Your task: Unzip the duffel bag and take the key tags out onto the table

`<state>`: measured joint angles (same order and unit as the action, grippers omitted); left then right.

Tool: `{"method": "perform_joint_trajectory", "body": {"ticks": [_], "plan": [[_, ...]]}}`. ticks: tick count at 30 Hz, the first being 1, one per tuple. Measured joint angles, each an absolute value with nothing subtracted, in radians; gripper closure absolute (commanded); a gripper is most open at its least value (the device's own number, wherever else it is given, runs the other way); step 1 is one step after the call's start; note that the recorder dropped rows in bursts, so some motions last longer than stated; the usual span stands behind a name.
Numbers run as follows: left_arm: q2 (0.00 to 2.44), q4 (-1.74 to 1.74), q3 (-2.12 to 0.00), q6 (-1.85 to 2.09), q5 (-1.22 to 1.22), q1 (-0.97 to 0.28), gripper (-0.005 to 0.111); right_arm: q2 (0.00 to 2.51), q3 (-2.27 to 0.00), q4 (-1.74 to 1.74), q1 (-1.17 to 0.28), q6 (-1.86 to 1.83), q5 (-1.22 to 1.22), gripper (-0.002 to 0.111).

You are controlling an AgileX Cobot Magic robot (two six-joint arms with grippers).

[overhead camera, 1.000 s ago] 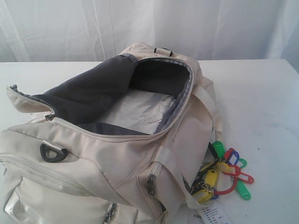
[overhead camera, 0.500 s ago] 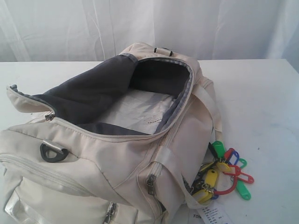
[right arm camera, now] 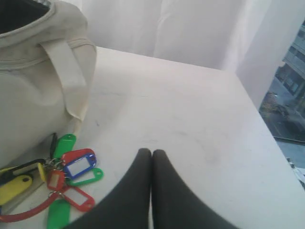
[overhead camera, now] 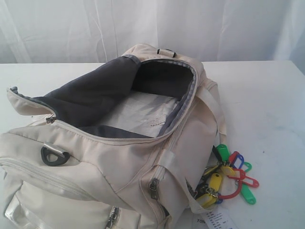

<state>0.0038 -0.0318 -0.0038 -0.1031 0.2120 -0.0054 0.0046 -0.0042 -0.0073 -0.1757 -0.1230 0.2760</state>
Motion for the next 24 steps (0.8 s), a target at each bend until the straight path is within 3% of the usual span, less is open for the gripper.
{"method": "perform_joint_trajectory", "body": {"ticks": [6, 24], "plan": [[0.004, -0.032, -0.004, -0.103, 0.212, -0.005, 0.107, 0.005, -0.004, -0.009, -0.092, -0.123, 0.276, 0.108], [0.004, -0.032, -0.004, -0.103, 0.212, -0.005, 0.107, 0.005, -0.004, 0.025, -0.130, -0.123, 0.276, 0.108]]}}
